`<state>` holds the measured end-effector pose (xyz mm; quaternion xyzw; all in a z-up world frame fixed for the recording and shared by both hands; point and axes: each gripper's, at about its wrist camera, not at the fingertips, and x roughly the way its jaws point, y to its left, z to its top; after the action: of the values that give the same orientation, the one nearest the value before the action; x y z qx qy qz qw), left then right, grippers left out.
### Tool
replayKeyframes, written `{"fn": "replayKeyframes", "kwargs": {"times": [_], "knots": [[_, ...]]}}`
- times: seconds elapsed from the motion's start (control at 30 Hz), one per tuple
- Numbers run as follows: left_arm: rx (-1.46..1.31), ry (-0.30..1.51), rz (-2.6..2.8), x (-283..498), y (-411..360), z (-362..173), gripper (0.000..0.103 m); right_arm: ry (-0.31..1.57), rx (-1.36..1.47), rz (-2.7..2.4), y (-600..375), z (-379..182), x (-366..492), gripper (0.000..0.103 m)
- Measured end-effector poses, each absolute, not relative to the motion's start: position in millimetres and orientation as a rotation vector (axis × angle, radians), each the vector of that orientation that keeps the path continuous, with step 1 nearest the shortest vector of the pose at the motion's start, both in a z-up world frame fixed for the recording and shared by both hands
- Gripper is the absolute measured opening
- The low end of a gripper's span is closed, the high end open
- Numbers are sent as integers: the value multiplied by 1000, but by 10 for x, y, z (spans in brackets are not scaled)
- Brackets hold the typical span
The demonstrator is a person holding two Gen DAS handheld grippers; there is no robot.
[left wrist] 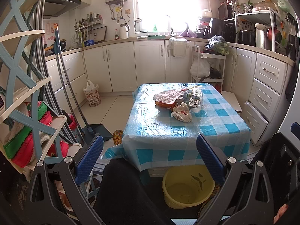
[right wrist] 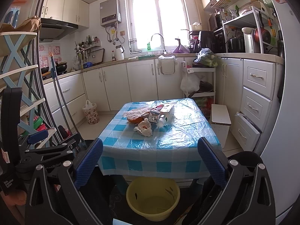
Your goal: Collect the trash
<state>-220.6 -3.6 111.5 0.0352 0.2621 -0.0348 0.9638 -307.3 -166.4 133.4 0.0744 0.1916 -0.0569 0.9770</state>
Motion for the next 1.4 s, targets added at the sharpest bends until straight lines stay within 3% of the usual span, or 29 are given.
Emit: {"fn": "replayKeyframes", "kwargs": {"times": [0.5, 0.97, 1.4], "knots": [[108, 571, -91, -1677, 62, 1021, 96, 395, 138, -103, -1917, 1279, -2738, 97], [246, 620, -239, 214, -603, 904, 96, 518, 206, -153, -2677, 791, -1722, 97], [404, 838, -353, 1877, -1340, 193, 96, 622, 306, -133, -2881, 501, -1407, 97]]}}
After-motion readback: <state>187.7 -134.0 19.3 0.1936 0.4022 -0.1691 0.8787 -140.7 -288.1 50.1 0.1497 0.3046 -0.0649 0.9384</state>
